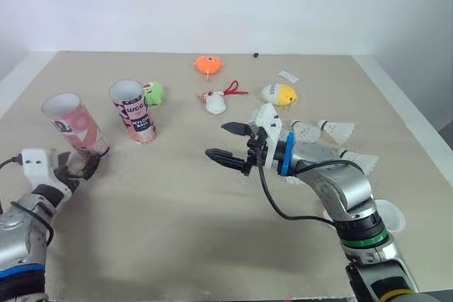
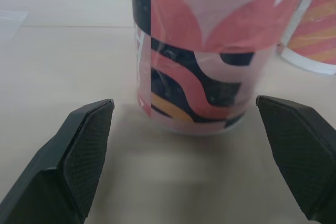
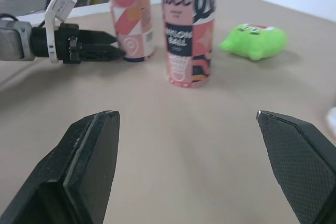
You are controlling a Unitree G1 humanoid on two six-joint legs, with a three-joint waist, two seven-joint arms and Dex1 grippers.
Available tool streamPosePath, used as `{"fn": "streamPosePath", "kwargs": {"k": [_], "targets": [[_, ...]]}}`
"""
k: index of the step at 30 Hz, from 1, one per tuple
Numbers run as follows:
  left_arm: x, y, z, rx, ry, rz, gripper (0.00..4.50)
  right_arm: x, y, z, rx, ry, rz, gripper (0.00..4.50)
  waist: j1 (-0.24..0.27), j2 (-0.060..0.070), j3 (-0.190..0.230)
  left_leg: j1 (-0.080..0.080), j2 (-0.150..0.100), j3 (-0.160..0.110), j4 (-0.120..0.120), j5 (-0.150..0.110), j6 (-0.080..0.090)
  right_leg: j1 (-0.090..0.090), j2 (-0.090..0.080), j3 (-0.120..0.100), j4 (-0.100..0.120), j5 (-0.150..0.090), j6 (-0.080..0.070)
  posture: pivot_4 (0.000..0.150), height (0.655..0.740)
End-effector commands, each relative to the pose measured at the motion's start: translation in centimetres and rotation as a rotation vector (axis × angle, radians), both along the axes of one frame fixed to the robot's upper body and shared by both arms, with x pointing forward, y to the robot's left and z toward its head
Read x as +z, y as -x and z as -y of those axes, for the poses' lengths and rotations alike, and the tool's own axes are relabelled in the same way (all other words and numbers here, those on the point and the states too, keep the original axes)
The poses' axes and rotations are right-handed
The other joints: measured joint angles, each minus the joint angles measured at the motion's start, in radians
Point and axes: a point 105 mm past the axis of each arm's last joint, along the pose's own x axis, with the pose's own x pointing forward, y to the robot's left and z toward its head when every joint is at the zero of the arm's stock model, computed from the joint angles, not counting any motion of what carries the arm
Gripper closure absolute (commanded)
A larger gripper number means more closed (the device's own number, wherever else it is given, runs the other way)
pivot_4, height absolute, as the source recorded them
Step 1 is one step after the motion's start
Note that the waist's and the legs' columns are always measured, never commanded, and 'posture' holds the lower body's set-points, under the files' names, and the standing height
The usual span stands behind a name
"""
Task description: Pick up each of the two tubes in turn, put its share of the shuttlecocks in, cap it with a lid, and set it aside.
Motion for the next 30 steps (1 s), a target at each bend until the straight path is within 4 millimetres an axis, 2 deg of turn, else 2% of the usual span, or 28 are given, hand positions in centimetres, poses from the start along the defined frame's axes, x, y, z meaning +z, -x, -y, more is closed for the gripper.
{"fn": "streamPosePath", "kwargs": {"k": [1,9,18,20,23,30], "targets": [[1.8,-1.2,-0.8,-0.009,-0.064,0.043,0.0,1.6,0.6,0.2,0.0,-0.028,0.059,0.04,0.0,0.0,0.0,0.0,0.0,0.0,0.0,0.0,0.0,0.0,0.0,0.0,0.0,0.0,0.0,0.15,0.74],[3.1,-3.3,-0.4,-0.055,-0.092,0.073,0.0,1.7,0.8,0.2,0.001,-0.031,0.058,0.04,0.0,0.0,0.0,-0.001,0.0,0.0,0.0,0.0,0.0,0.0,0.0,0.0,0.0,0.0,0.0,0.15,0.74],[3.4,-4.0,-0.3,-0.055,-0.091,0.084,0.0,1.5,1.0,0.2,0.001,-0.029,0.045,0.04,0.0,0.0,0.0,-0.001,0.0,0.0,0.0,0.0,0.0,-0.001,0.0,0.0,0.0,0.0,0.0,0.15,0.74],[3.3,-4.1,-0.2,-0.046,-0.085,0.089,0.53,1.5,1.1,0.3,0.001,-0.029,0.043,0.0,0.0,0.0,0.0,-0.002,0.0,0.0,0.0,0.0,0.0,-0.001,0.0,0.0,0.0,0.0,0.0,0.15,0.74],[3.3,-4.1,-0.1,-0.043,-0.086,0.094,1.56,1.5,1.1,0.2,0.004,-0.028,0.04,0.0,0.0,0.0,0.0,-0.002,0.0,0.0,0.0,0.0,0.0,-0.001,-0.001,0.0,0.0,0.0,0.0,0.15,0.74],[3.4,-3.9,-0.4,-0.026,-0.105,0.102,1.65,1.4,1.2,0.2,0.009,-0.024,0.035,0.0,0.0,0.0,0.0,-0.002,0.0,0.0,0.0,0.0,0.0,-0.001,0.0,0.0,0.0,0.0,0.0,0.15,0.74]]}}
